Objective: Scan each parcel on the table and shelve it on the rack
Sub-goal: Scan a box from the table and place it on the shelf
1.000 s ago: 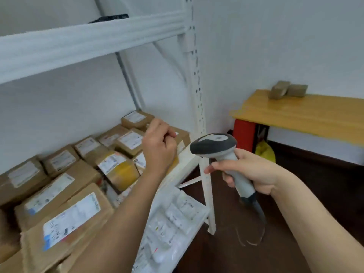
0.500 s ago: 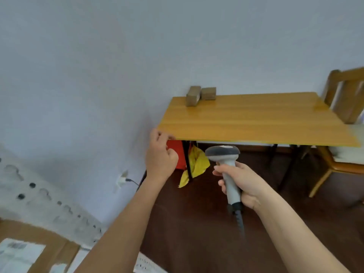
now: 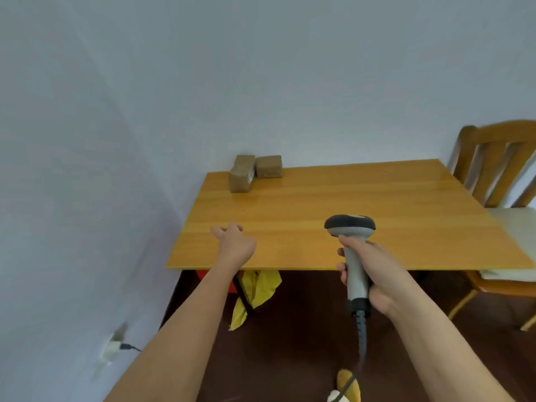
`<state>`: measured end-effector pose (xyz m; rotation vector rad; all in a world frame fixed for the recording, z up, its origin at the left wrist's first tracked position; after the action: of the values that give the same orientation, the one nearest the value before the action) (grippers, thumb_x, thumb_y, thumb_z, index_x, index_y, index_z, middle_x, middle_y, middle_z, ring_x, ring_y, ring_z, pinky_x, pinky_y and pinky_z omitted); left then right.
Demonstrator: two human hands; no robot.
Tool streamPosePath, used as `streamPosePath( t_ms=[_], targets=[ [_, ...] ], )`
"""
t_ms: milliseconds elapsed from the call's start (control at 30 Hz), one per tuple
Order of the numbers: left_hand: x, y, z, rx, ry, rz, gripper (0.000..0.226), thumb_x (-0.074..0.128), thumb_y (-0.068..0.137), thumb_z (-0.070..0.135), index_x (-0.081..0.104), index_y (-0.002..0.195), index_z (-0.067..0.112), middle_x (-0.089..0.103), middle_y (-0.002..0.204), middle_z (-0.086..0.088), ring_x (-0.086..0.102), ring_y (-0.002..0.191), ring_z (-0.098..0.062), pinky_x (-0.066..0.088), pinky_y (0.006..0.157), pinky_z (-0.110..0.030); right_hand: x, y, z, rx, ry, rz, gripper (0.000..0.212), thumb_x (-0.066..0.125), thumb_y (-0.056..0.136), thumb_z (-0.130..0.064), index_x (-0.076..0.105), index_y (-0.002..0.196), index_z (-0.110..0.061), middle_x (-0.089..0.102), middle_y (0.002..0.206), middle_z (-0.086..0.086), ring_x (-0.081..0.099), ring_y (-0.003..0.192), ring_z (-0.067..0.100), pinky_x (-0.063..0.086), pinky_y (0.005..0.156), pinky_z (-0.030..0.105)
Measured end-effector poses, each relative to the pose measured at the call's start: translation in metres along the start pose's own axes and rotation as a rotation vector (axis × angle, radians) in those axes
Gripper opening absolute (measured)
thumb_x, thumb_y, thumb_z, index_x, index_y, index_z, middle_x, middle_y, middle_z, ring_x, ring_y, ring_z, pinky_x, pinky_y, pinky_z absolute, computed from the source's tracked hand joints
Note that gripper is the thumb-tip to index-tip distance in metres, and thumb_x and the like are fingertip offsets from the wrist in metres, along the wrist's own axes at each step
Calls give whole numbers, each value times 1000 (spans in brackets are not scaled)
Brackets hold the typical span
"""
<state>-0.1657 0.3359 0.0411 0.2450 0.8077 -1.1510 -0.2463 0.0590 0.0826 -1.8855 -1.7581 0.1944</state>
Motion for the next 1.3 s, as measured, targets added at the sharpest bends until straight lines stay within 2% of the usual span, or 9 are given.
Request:
streamPosePath(
  t_ms=[167, 333, 467, 700, 833, 933, 1000, 1200, 1300],
  targets=[
    [18, 84, 17, -133, 18, 4, 28, 51, 94, 9, 43, 120, 10, 10, 143, -8, 49, 89, -24, 44, 66, -36, 19, 107, -53, 25, -90, -73, 20, 66, 93, -23, 56, 101, -7, 49, 86, 7, 53, 56, 15, 46, 50, 28],
    [26, 148, 45, -141, -6, 75, 21, 53, 97, 9, 40, 113, 15, 11, 141, -5, 48, 85, -23, 40, 53, -29, 47, 186, -107, 37, -221, -149, 21, 63, 96, -30, 56, 108, -14, 52, 75, 8, 51, 65, 18, 46, 62, 33],
    [37, 195, 30, -230, -22, 80, 22, 53, 97, 11, 40, 114, 16, 12, 141, -6, 48, 77, -19, 38, 52, -27, 80, 240, -111, 79, -290, -212, 21, 60, 97, -34, 56, 111, -19, 53, 75, 8, 51, 68, 20, 47, 66, 35],
    [55, 329, 28, -286, -8, 29, 41, 53, 98, 13, 39, 137, 9, 17, 149, -10, 54, 78, -22, 41, 55, -32, 126, 341, -135, 23, -267, -170, 16, 60, 97, -30, 58, 109, -20, 52, 75, 6, 52, 66, 16, 46, 65, 32],
    [69, 398, 48, -137, 104, -18, 49, 51, 96, 14, 36, 143, 8, 24, 151, -9, 46, 94, -20, 39, 68, -28, 147, 390, -143, 41, -266, -122, 15, 60, 97, -28, 58, 110, -20, 54, 78, 6, 53, 66, 16, 47, 63, 31],
    [71, 439, 57, -70, 128, 15, 64, 59, 91, 18, 30, 148, 11, 27, 151, -11, 47, 121, -31, 47, 96, -42, 156, 419, -143, 65, -269, -99, 12, 62, 96, -27, 60, 107, -21, 56, 77, 6, 54, 68, 17, 48, 68, 33],
    [75, 469, 55, -64, 143, 50, 75, 63, 90, 23, 22, 152, 11, 22, 154, -14, 31, 136, -37, 34, 111, -46, 158, 440, -137, 87, -277, -86, 15, 63, 95, -28, 61, 107, -20, 58, 76, 6, 56, 69, 17, 49, 70, 33],
    [108, 536, 24, -116, 323, -55, 92, 70, 85, 46, 15, 156, 28, -8, 164, -12, -2, 148, -44, 9, 119, -59, 157, 479, -118, 164, -352, -106, 19, 65, 94, -31, 63, 109, -19, 62, 70, 4, 59, 69, 18, 50, 72, 34],
    [115, 554, 17, -83, 489, -23, 83, 69, 86, 49, 26, 153, 25, -5, 163, -17, 5, 147, -45, 8, 116, -65, 150, 492, -113, 183, -351, -132, 20, 64, 94, -31, 63, 109, -19, 62, 68, 4, 57, 68, 18, 49, 71, 34]
  ],
)
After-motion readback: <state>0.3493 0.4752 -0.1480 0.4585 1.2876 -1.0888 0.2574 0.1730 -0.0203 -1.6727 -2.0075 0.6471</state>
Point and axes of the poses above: each hand's wrist, its own y-axis towards the middle knuckle, its own x-axis out of the palm, z = x × y, the point moved 9 cm from there along y, towards the middle knuckle
